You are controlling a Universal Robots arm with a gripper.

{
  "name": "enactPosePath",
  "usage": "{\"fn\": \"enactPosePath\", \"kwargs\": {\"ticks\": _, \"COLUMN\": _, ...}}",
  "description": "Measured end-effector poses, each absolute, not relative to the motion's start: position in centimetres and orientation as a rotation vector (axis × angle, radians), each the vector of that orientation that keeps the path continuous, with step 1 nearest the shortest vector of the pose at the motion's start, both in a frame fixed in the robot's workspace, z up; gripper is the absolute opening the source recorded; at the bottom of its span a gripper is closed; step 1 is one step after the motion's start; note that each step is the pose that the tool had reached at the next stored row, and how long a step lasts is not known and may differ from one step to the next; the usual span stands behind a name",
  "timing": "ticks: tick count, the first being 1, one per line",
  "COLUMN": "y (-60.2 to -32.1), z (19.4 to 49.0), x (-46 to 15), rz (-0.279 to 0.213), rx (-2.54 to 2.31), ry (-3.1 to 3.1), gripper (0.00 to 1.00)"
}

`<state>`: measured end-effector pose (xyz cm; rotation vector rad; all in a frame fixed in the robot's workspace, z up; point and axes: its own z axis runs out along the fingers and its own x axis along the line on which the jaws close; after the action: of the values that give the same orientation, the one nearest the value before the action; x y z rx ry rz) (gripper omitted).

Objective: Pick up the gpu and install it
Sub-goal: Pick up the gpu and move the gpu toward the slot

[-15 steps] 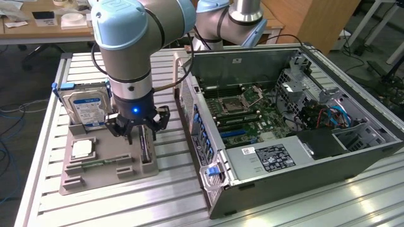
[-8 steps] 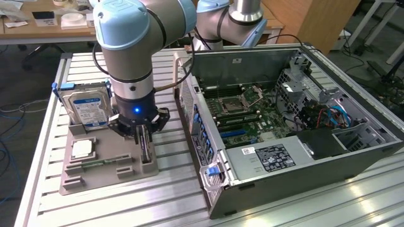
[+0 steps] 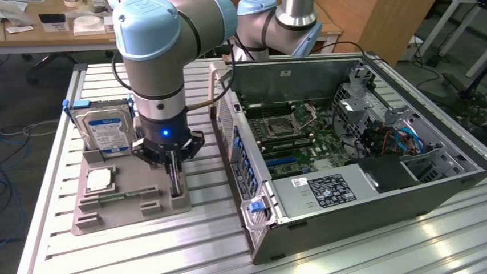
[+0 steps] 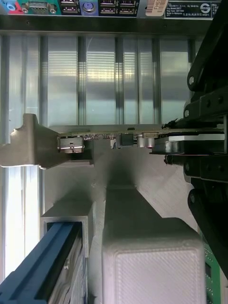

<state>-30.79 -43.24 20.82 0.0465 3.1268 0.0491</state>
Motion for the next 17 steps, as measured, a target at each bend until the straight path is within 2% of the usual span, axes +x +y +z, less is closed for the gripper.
{"fn": "enactPosePath", "kwargs": {"ticks": 17, "y": -43.24, "z": 20.81, "x": -30.62, "rz": 0.049, "rx": 0.046, "ry": 3.127, "gripper": 0.28}}
